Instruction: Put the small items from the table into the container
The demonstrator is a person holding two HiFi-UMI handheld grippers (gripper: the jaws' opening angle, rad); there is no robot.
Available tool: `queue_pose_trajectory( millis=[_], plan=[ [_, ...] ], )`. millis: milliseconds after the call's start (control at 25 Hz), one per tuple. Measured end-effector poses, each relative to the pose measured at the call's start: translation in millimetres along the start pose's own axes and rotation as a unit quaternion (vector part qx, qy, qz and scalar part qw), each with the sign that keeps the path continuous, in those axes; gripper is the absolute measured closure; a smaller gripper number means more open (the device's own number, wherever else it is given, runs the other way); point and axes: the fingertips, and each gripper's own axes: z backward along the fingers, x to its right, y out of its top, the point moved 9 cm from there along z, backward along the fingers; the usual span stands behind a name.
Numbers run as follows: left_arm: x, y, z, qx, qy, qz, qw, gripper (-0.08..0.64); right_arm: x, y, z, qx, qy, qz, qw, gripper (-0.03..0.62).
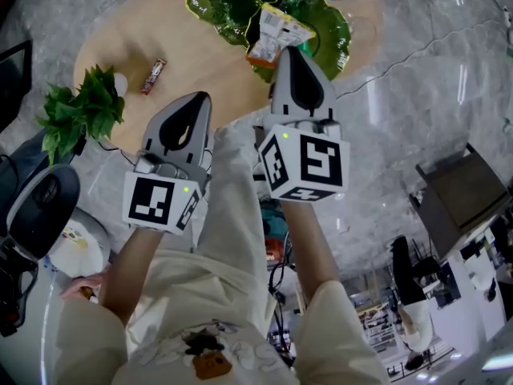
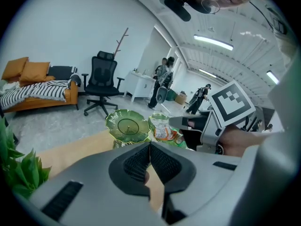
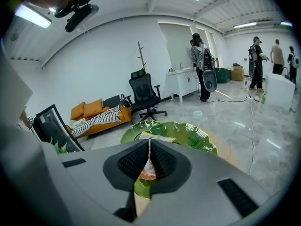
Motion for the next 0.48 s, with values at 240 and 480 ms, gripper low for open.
queue_pose_trajectory(
  millis=[240,480],
  plan=[
    [-2,-4,-1,-0.013,0.007,-0.008,0.9999,0.552,-3,2,6,0.021,0.011,0.006,1.0,0.586],
    [-4,-4,6,0.001,0.003,0.011,0.9999,0.551,-26,8,22,0.058,0.033,0.068,0.995,0.586]
  ],
)
